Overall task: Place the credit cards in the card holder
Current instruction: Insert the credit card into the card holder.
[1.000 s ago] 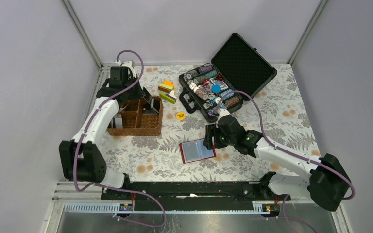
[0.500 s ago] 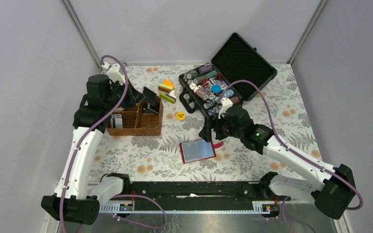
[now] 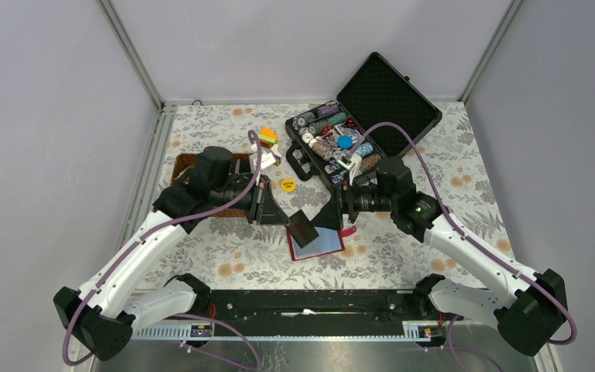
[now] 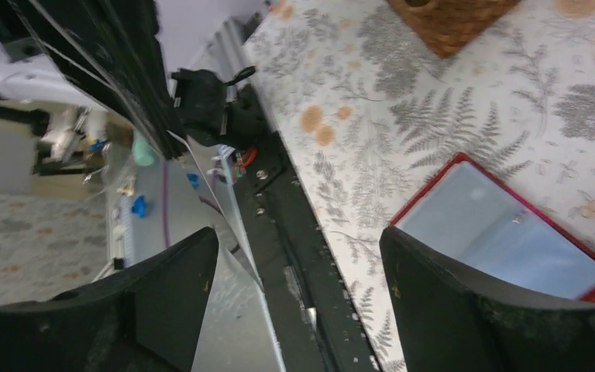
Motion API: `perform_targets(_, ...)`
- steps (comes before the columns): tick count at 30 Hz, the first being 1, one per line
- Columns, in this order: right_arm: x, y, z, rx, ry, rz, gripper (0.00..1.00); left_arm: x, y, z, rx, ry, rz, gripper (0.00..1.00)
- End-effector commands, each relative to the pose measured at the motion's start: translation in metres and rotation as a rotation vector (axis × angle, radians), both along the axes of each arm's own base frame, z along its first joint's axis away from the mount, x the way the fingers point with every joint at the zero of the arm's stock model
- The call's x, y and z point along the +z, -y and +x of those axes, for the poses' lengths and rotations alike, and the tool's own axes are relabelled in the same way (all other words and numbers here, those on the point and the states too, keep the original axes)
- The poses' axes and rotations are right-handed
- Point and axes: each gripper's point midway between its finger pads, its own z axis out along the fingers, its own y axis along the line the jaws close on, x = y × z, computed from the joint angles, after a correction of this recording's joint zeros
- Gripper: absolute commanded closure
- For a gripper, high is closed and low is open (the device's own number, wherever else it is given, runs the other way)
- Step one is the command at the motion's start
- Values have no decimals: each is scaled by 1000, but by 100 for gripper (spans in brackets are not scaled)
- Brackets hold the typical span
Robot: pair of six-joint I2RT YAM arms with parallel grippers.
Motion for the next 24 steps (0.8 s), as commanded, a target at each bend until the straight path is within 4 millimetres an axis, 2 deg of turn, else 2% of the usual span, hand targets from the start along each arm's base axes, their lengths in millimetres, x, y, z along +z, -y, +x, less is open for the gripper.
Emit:
perform_targets(1, 43, -10, -28, 207, 45, 153, 22, 19, 13, -30, -166, 17, -110, 100)
perform_targets(4, 44, -14, -39, 282, -23, 187, 41, 17, 16, -31, -172, 22, -105, 100)
perform_targets(9, 40, -17, -50, 332, -55, 187, 47, 16, 21, -21, -129, 38, -114, 100)
perform_targets(11, 37, -19, -54, 345, -68, 176, 54, 16, 23, -18, -113, 42, -127, 100)
perform_targets(15, 36, -24, -59, 356, -84, 191, 82, 13, 26, -9, -69, 43, -124, 100)
perform_targets(17, 32, -25, -54, 311, -90, 190, 98, 10, 28, -3, -35, 43, -123, 100)
perform_targets(19, 21, -26, -41, 221, -101, 153, 100, 3, 29, 5, 20, 34, -115, 100)
perform_targets(21, 2, -24, -24, 106, -111, 85, 100, -6, 28, 15, 87, 26, -99, 92)
perform_targets(22, -9, -22, -17, 54, -122, 47, 100, -10, 27, 18, 112, 20, -95, 82)
perform_targets(23, -20, -18, -8, -6, -126, 10, 100, -17, 26, 25, 162, 8, -80, 63)
perform_targets(24, -33, -14, 0, -67, -135, -30, 100, -25, 23, 33, 222, -4, -57, 39)
